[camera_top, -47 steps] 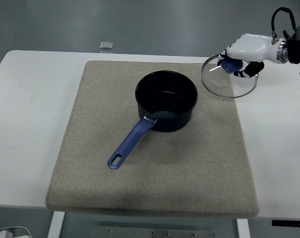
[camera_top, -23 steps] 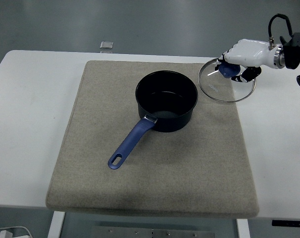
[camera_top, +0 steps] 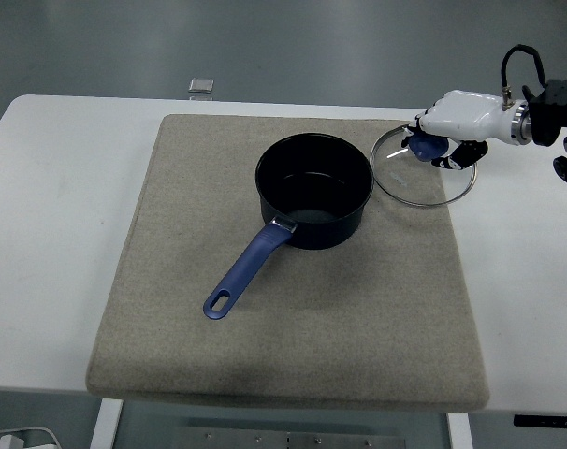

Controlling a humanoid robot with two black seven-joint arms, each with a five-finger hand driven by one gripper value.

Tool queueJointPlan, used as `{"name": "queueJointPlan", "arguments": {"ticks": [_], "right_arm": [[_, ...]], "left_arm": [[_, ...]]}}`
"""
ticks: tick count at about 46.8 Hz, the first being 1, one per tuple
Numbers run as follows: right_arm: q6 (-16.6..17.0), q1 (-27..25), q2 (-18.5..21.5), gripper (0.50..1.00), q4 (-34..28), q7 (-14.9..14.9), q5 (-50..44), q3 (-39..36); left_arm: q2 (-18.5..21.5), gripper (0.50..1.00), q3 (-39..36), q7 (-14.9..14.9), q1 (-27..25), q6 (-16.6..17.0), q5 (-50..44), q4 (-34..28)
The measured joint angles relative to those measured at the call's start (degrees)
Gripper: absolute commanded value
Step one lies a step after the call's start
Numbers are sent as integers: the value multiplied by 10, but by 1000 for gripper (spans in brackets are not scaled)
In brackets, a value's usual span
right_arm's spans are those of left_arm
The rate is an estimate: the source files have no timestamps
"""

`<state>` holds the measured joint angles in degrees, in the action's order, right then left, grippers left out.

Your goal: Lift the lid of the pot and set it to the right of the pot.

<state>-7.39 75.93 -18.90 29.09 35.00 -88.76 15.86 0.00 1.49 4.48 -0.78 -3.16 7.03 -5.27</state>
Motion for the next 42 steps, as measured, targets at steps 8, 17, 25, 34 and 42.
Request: {"name": "queueJointPlan", "arguments": {"ticks": [8, 17, 25, 34, 42], "right_arm": [[-1, -7, 0, 500, 0, 0, 6, -1], [-3, -12, 1, 500, 0, 0, 10, -2], [-8, -12, 12, 500, 0, 0, 10, -2], [-9, -17, 13, 500, 0, 0, 10, -1], [-10, -18, 14, 500, 0, 0, 10, -1]], "left_arm": [[0, 1000, 0, 0, 0, 0, 0, 0], [0, 1000, 0, 0, 0, 0, 0, 0], [0, 1000, 0, 0, 0, 0, 0, 0], [0, 1000, 0, 0, 0, 0, 0, 0], [0, 1000, 0, 0, 0, 0, 0, 0]]}}
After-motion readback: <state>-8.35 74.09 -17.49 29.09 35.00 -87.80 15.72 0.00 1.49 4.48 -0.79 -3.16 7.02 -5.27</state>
